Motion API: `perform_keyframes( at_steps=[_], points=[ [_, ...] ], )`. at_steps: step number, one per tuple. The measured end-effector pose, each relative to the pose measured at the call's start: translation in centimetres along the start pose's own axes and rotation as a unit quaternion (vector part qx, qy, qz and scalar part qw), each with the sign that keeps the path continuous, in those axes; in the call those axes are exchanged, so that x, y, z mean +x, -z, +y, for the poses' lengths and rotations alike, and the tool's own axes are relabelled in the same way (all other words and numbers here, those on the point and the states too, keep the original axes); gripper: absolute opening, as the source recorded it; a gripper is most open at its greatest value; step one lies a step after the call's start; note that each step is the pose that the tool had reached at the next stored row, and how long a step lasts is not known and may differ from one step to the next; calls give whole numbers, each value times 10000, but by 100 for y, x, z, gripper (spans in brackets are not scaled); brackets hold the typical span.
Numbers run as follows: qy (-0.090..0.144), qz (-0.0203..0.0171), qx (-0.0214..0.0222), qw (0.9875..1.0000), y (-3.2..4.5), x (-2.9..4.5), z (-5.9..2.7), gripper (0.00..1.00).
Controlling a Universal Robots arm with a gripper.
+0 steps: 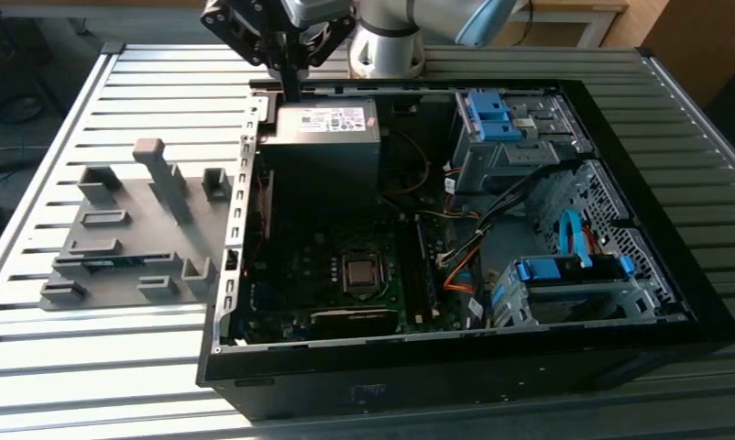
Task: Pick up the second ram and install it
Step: 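Reach for the second ram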
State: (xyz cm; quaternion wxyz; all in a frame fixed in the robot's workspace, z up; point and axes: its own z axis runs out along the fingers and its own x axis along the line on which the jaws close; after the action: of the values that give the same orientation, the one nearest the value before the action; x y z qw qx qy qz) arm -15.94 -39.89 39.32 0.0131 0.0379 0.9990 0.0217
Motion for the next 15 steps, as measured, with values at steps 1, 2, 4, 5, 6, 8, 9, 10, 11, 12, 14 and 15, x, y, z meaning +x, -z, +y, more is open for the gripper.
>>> perform_keyframes(
  at_steps=[1,2,4,5,6,8,9,10,11,12,14,15],
  points=[
    [0,0,0,10000,0,6,-1,11],
    [0,0,0,10000,1,12,-1,11],
    [0,0,0,10000,1,24,-2,11],
    [0,0,0,10000,1,29,-2,11],
    [0,0,0,10000,1,34,-3,11],
    [0,0,0,10000,1,44,-3,11],
    [0,0,0,10000,2,49,-4,11],
    [0,0,0,10000,2,54,-4,11],
    [0,0,0,10000,2,59,-4,11],
    [0,0,0,10000,2,64,-5,11],
    [0,0,0,10000,2,73,-5,11],
    [0,0,0,10000,2,78,-6,11]
  ],
)
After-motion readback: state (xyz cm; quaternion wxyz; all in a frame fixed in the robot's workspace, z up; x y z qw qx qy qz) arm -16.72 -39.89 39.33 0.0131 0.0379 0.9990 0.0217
